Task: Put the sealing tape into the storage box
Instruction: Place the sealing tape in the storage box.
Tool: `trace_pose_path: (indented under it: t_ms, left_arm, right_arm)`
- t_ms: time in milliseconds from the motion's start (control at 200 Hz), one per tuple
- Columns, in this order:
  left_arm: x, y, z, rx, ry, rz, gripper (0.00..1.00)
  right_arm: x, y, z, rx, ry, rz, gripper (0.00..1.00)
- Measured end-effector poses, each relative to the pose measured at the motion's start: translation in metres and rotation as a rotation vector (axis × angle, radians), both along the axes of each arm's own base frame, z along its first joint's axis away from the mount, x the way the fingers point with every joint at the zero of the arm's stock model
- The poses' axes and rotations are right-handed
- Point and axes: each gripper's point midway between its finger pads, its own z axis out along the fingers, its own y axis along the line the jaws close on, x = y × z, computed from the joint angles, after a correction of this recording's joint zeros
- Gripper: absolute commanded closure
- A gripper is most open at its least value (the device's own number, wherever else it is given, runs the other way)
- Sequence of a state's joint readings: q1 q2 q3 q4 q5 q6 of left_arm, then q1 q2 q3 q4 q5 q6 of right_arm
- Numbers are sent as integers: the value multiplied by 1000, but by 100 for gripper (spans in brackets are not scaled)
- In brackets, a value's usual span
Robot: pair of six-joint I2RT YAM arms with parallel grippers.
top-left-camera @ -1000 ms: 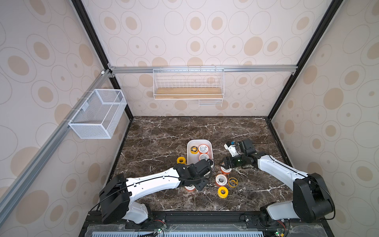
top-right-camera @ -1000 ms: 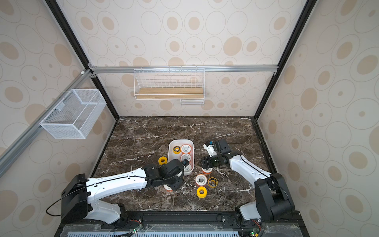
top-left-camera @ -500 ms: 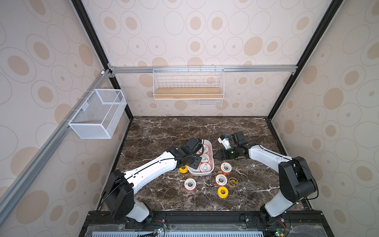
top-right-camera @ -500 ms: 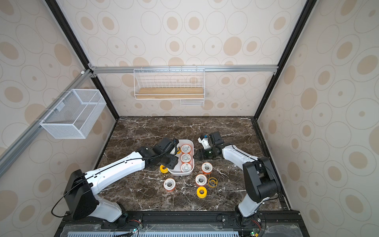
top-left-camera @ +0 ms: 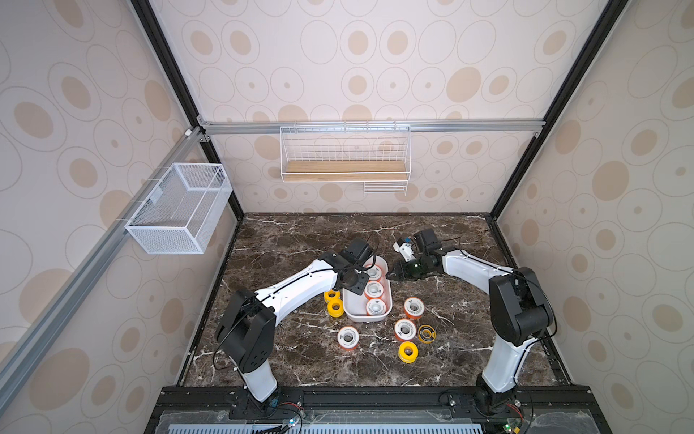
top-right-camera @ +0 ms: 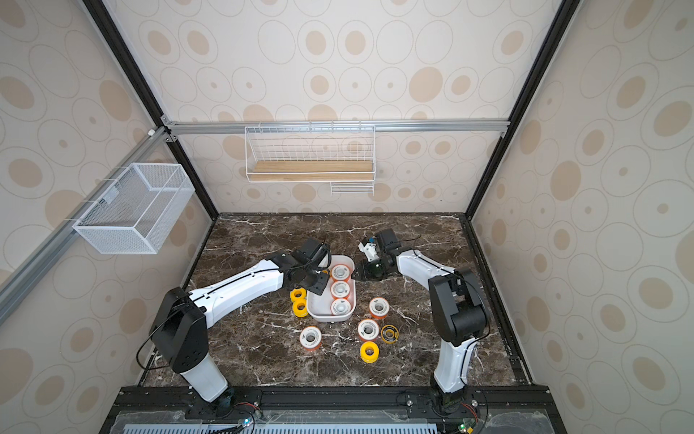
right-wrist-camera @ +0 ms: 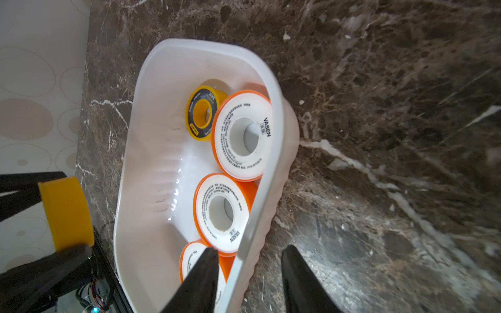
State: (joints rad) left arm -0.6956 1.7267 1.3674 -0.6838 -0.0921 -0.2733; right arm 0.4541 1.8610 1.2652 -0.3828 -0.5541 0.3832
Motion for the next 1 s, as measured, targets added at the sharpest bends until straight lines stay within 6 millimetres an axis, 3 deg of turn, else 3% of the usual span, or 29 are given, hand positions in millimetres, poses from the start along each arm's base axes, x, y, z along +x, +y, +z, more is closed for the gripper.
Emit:
trace_pose_path:
  t_ms: [496,1002]
  left_arm:
    - [11,-4,-32,87,47,-28,40]
    - [19,-3,-50,145,55,-32,40]
  right_arm:
    - [1,3,-5,5,41,-20,71]
    - [2,5,-6,-13,44,-33,71]
